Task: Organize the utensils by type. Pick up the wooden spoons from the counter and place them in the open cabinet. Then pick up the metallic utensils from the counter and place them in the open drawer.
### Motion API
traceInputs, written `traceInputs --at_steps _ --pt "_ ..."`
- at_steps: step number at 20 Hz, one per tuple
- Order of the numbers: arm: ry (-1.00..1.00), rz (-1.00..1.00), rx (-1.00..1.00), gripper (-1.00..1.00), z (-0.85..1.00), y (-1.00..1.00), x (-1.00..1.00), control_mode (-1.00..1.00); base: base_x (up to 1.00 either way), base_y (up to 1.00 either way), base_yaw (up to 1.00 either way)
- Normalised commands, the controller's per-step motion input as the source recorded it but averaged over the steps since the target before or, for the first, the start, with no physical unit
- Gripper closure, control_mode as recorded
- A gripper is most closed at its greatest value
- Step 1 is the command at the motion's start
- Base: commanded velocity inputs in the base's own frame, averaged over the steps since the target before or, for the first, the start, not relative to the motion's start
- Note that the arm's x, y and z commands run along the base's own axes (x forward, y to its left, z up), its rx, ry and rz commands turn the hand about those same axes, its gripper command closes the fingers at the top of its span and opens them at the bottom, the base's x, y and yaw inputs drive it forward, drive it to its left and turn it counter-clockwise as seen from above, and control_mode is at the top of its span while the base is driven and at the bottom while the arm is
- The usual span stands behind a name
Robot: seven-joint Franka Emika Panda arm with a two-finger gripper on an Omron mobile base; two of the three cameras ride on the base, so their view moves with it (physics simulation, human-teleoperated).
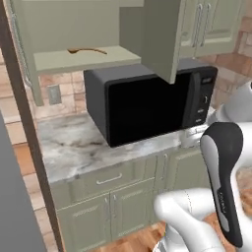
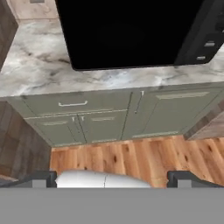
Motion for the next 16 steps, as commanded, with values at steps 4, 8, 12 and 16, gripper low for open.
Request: traceInputs --at_steps 4,8,12,16 --pt "0.0 0.0 0.0 -1.0 0.0 0.0 0.0 1.0 0.0 -0.57 -0.68" --pt "0.0 0.0 0.0 -1.0 0.0 0.0 0.0 1.0 0.0 -0.6 -0.68" --pt "0.0 0.0 0.0 -1.0 0.0 0.0 0.0 1.0 0.0 -0.66 -0.65" --pt "0.0 0.0 0.0 -1.0 0.0 0.0 0.0 1.0 0.0 -0.75 -0.65"
